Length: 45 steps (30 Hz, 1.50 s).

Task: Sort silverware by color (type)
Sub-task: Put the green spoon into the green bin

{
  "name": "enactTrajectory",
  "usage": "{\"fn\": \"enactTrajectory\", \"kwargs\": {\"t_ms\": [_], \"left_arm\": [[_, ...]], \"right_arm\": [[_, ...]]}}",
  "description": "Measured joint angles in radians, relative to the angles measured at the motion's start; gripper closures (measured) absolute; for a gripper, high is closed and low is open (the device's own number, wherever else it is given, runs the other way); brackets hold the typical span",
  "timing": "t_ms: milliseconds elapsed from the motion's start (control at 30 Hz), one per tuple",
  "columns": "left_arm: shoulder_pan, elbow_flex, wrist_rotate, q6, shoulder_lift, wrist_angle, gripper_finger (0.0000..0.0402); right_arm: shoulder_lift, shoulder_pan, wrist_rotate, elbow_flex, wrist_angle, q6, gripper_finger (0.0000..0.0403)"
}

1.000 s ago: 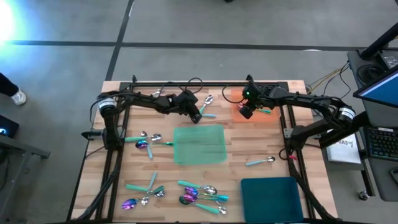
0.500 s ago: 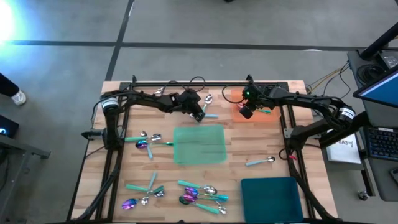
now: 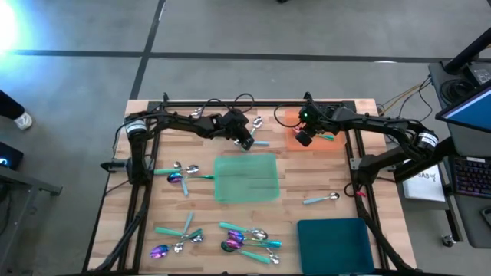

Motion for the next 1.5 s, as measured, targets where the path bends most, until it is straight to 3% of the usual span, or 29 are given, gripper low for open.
{"fn": "enactTrajectory", "kwargs": {"t_ms": [367, 667, 933, 1100, 1500], "left_arm": [[-0.020, 0.000, -0.003, 0.040, 0.011, 0.004, 0.0304], [-0.037, 0.084, -0.005, 0.069, 0.124, 0.012, 0.0304], [-0.047, 0.214, -0.143, 0.125, 0.163, -0.249, 0.0307], [-0.047, 0.265, -0.146, 0.127, 0.201, -0.327, 0.0342], [-0.048, 0.286, -0.132, 0.127, 0.167, -0.393, 0.0342]], "right_arm": [[0.000, 0.000, 0.000, 0.000, 0.000, -0.002, 0.0312], [0.000, 0.000, 0.000, 0.000, 0.000, 0.007, 0.0312], [0.000, 0.000, 0.000, -0.004, 0.000, 0.006, 0.0312], [0.000, 0.000, 0.000, -0.013, 0.000, 0.006, 0.0312], [0.000, 0.000, 0.000, -0.027, 0.000, 0.006, 0.0312]]}}
